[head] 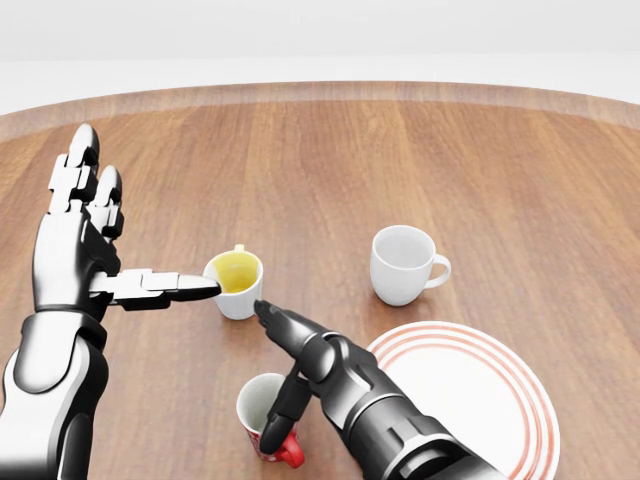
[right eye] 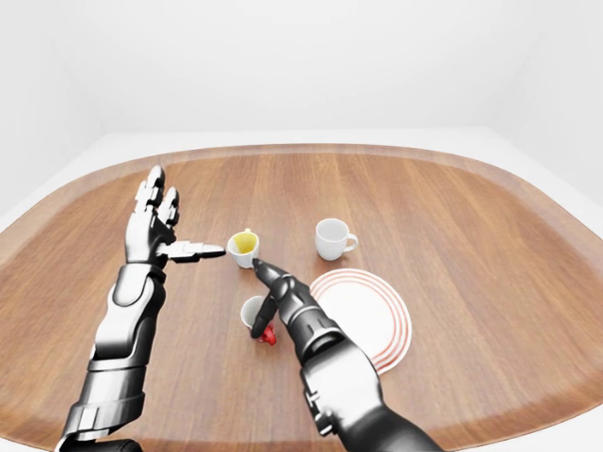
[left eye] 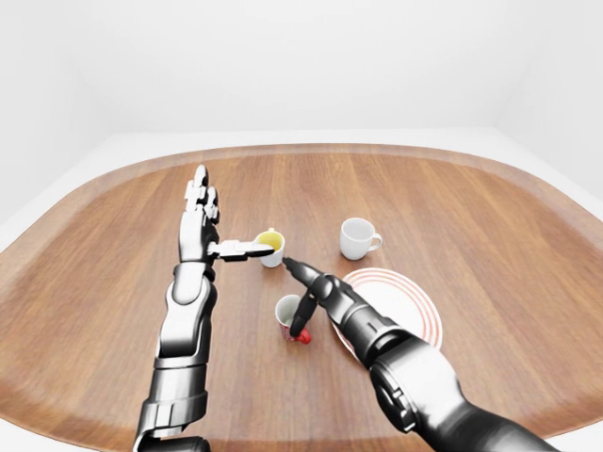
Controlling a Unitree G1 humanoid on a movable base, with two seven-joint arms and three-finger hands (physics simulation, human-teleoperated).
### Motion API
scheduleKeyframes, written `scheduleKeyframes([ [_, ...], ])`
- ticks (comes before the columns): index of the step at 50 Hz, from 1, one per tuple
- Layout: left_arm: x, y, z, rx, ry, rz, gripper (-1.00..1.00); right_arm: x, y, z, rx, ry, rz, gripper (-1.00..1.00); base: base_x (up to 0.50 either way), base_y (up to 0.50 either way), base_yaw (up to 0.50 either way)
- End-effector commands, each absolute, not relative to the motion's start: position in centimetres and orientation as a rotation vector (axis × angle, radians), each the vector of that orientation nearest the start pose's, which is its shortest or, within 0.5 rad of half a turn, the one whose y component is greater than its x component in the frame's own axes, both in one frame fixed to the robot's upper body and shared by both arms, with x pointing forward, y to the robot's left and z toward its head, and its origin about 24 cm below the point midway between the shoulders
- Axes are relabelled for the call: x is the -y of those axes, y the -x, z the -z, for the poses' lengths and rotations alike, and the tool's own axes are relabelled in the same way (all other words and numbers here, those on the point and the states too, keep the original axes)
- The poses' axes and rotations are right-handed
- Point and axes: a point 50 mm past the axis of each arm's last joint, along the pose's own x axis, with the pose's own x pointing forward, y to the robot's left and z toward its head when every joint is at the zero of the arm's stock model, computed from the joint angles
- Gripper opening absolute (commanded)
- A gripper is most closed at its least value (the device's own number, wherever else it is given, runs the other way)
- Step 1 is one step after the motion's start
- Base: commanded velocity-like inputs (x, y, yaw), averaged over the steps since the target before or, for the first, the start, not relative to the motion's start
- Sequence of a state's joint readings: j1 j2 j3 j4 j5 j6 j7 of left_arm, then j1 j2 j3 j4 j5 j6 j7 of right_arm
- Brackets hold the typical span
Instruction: Pick up the red mug and put it on the plate
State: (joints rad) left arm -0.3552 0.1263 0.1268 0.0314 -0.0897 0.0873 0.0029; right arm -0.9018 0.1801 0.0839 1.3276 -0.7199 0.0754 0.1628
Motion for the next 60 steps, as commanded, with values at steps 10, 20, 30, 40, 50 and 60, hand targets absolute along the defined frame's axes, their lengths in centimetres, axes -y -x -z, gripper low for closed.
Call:
scheduleKeyframes([
  [10, -17.8, -31.3, -12.9, 0.240, -0.009, -0.038, 1.00, 1.1, -32.7, 0.7, -0.477, 0.847, -0.704, 1.00, 0.00, 0.00, 0.00],
  [20, -17.8, -31.2, -12.9, 0.246, -0.008, -0.038, 1.00, 0.9, -32.5, 0.9, -0.479, 0.860, -0.714, 1.00, 0.00, 0.00, 0.00],
  [30, -17.8, -31.2, -12.8, 0.241, -0.007, -0.037, 1.00, 1.1, -32.0, 1.6, -0.492, 0.867, -0.722, 1.00, 0.00, 0.00, 0.00],
  [40, -17.9, -31.1, -13.0, 0.248, -0.005, -0.040, 1.00, 1.0, -31.9, 1.6, -0.492, 0.873, -0.728, 1.00, 0.00, 0.00, 0.00],
  [50, -17.8, -31.0, -13.0, 0.252, -0.004, -0.039, 1.00, 1.0, -32.0, 1.6, -0.492, 0.876, -0.727, 1.00, 0.00, 0.00, 0.00],
  [60, -17.8, -31.0, -13.0, 0.253, -0.005, -0.037, 1.00, 1.0, -31.9, 1.7, -0.492, 0.875, -0.727, -0.18, 0.00, 0.00, 0.00],
])
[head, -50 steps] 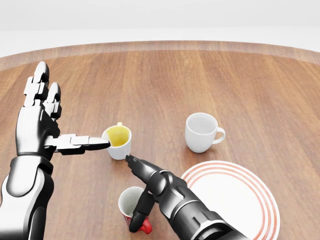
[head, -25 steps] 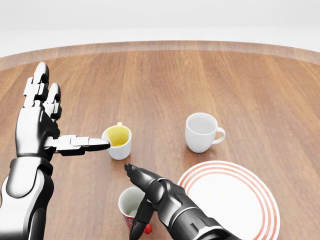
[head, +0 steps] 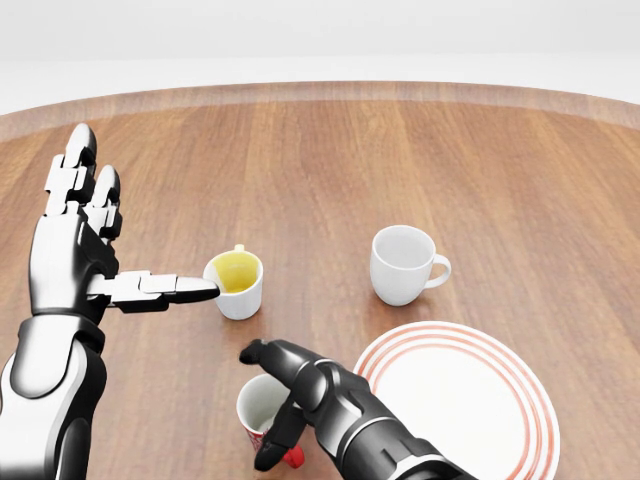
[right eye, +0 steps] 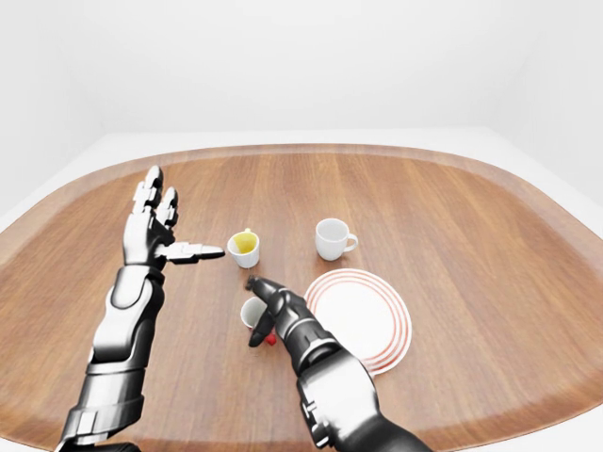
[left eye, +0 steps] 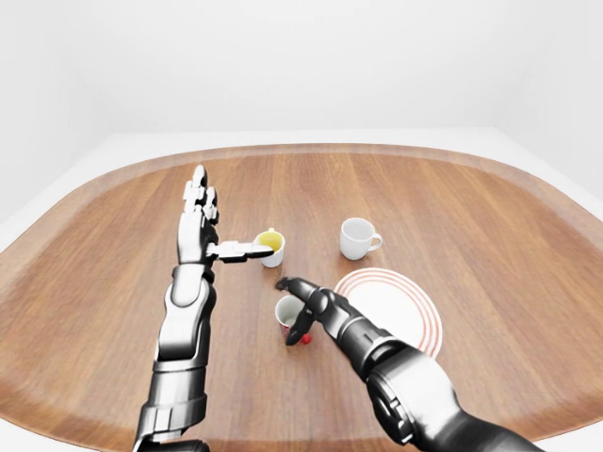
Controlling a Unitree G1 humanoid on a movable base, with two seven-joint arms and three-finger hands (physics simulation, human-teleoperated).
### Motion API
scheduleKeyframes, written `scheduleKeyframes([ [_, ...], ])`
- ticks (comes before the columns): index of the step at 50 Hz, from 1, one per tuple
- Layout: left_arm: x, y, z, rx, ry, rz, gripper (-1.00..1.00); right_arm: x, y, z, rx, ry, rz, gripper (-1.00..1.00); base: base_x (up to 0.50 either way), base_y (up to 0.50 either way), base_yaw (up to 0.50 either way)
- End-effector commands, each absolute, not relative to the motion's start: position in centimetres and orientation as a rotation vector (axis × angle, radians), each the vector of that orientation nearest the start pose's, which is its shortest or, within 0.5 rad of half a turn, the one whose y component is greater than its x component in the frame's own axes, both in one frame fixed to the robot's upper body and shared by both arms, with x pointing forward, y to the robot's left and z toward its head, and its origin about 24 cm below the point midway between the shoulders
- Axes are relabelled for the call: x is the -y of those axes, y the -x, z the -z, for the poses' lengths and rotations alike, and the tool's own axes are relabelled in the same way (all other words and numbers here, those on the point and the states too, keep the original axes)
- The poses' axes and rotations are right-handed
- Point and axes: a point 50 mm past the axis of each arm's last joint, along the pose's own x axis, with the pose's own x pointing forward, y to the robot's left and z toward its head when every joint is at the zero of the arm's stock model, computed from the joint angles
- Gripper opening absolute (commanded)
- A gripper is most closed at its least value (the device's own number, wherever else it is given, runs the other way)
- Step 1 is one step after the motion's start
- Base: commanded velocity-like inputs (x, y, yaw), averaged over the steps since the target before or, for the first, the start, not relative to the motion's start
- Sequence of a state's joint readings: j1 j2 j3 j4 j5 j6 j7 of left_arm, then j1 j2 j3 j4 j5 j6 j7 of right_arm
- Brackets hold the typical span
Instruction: Pick up the red mug and put it on the plate
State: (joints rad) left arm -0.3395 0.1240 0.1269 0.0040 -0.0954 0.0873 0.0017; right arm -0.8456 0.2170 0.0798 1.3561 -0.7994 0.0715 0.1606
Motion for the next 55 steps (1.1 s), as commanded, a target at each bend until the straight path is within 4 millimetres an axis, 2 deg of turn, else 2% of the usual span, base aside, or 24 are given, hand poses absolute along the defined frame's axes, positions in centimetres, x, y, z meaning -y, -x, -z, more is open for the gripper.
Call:
scheduleKeyframes([
  [1, -17.8, -31.0, -13.0, 0.253, -0.005, -0.038, 1.00, 1.0, -31.9, 1.7, -0.493, 0.875, -0.727, -0.42, 0.00, 0.00, 0.00],
  [2, -17.8, -30.9, -13.1, 0.255, -0.005, -0.038, 1.00, 1.0, -31.9, 1.7, -0.492, 0.875, -0.727, -1.00, 0.00, 0.00, 0.00],
  [17, -17.8, -30.8, -13.2, 0.263, -0.005, -0.036, 1.00, 1.0, -32.0, 1.6, -0.488, 0.877, -0.726, -1.00, 0.00, 0.00, 0.00],
  [32, -17.7, -30.8, -13.1, 0.259, -0.006, -0.034, 1.00, 1.9, -33.4, 0.2, -0.471, 0.882, -0.680, -1.00, 0.00, 0.00, 0.00],
  [55, -17.6, -30.8, -13.1, 0.262, -0.007, -0.034, 1.00, 3.6, -36.6, -3.9, -0.376, 0.852, -0.588, -1.00, 0.00, 0.00, 0.00],
])
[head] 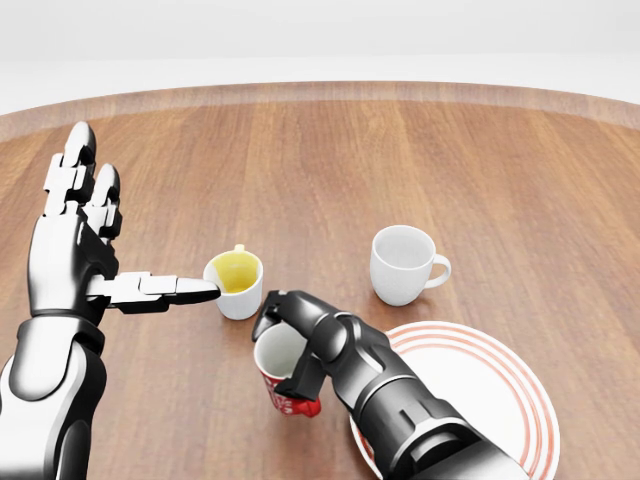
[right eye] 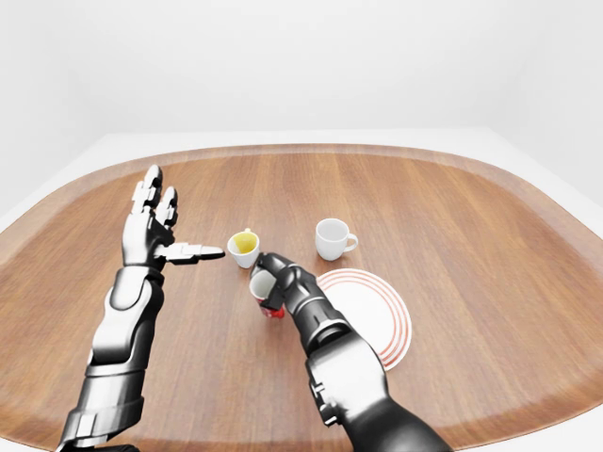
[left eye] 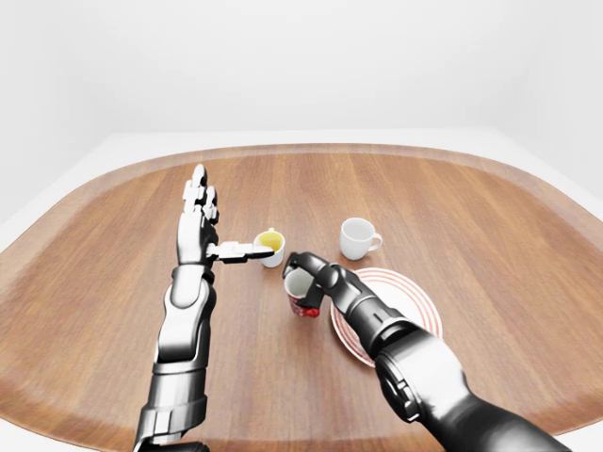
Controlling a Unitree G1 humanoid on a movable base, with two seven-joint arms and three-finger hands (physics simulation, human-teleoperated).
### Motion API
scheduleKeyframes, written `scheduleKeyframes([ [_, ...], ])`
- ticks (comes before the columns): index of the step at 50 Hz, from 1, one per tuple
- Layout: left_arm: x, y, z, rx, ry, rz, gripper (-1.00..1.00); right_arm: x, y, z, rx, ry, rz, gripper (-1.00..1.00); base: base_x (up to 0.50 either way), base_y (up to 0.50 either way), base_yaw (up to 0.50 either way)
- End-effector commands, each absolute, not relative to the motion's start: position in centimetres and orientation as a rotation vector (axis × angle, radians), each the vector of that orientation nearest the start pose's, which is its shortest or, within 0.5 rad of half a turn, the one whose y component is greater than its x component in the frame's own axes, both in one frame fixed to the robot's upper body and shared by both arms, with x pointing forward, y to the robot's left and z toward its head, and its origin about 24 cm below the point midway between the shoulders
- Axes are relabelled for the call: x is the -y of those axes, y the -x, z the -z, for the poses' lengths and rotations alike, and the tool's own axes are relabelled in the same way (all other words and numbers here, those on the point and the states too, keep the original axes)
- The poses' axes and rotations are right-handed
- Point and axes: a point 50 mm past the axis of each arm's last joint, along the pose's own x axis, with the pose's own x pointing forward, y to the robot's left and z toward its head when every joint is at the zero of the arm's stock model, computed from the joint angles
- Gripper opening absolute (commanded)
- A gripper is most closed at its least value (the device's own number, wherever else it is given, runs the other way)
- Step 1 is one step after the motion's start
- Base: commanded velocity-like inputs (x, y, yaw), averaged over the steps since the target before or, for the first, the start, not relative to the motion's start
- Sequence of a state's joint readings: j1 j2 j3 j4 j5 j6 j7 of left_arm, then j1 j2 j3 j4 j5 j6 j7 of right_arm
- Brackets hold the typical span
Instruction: Pick up the red mug and put it on the plate
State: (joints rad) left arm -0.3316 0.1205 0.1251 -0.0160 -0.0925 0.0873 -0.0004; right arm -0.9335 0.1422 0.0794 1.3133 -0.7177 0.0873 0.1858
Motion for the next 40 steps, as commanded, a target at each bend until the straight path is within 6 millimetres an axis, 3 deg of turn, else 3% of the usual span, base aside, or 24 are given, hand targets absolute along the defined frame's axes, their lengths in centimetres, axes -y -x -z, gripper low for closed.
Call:
scheduleKeyframes([
  [1, -17.6, -30.8, -13.1, 0.259, -0.007, -0.033, 1.00, 3.6, -36.7, -4.0, -0.373, 0.849, -0.586, -1.00, 0.00, 0.00, 0.00],
  [16, -17.5, -30.7, -13.8, 0.291, -0.009, -0.030, 1.00, 4.0, -37.7, -5.9, -0.321, 0.835, -0.561, -1.00, 0.00, 0.00, 0.00],
  [40, -17.5, -30.6, -13.5, 0.278, -0.011, -0.031, 1.00, 6.0, -38.2, -6.5, -0.285, 0.831, -0.523, -1.00, 0.00, 0.00, 0.00],
])
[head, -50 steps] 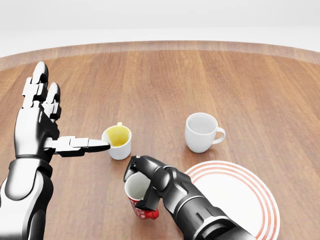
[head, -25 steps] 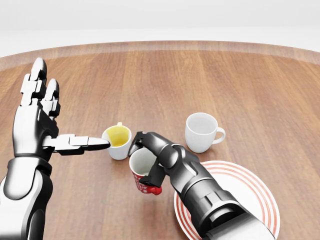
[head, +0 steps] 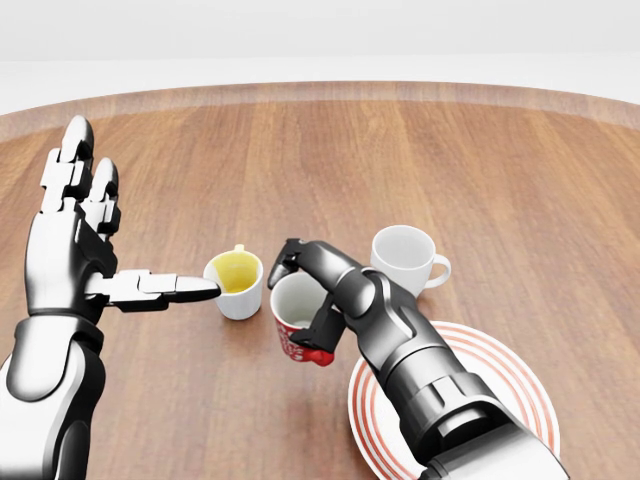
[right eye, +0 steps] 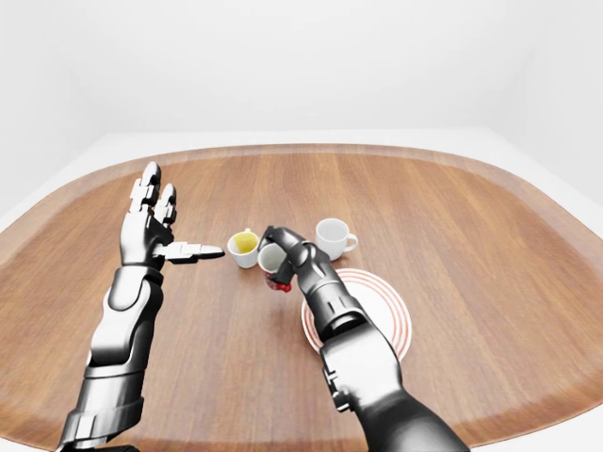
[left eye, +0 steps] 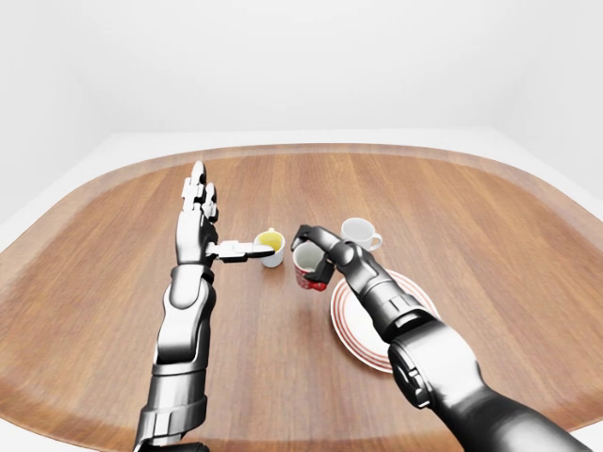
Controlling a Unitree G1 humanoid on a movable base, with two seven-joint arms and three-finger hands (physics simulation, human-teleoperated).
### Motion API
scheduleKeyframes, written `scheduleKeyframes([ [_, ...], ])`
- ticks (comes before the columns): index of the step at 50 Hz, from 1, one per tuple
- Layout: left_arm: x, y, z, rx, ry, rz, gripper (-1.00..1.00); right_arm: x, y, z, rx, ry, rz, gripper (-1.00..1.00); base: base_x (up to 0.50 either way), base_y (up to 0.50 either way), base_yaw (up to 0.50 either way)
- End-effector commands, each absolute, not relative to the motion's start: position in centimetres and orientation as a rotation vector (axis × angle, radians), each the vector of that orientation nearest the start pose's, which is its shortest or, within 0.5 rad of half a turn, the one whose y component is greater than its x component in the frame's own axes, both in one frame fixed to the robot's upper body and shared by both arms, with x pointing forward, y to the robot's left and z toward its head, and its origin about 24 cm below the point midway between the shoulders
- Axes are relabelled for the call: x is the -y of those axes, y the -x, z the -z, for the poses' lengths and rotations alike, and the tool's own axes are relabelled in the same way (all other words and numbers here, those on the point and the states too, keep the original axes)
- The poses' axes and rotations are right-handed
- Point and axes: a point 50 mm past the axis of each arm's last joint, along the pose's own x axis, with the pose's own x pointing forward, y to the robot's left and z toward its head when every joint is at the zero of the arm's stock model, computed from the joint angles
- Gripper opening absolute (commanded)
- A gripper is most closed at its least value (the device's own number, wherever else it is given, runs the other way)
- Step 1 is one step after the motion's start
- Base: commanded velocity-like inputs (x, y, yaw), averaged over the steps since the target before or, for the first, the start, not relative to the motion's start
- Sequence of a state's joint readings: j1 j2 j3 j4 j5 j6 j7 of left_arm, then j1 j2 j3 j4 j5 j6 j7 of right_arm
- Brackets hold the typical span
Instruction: Pick up the red mug and put it on the plate
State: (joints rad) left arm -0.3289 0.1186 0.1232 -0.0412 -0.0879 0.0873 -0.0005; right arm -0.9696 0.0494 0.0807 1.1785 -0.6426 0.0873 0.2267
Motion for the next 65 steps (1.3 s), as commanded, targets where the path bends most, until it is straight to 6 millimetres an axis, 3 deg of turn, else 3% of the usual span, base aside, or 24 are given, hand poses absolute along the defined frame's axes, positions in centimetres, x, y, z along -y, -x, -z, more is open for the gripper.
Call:
scheduleKeyframes([
  [1, -17.5, -30.6, -13.5, 0.279, -0.011, -0.030, 1.00, 6.1, -38.2, -6.6, -0.281, 0.831, -0.521, -1.00, 0.00, 0.00, 0.00],
  [45, -17.2, -30.7, -13.7, 0.285, -0.020, -0.025, 1.00, 10.5, -37.1, -5.9, -0.266, 0.877, -0.482, -1.00, 0.00, 0.00, 0.00],
  [65, -17.1, -30.4, -13.9, 0.300, -0.022, -0.022, 1.00, 12.8, -35.8, -4.5, -0.305, 0.885, -0.458, -1.00, 0.00, 0.00, 0.00],
])
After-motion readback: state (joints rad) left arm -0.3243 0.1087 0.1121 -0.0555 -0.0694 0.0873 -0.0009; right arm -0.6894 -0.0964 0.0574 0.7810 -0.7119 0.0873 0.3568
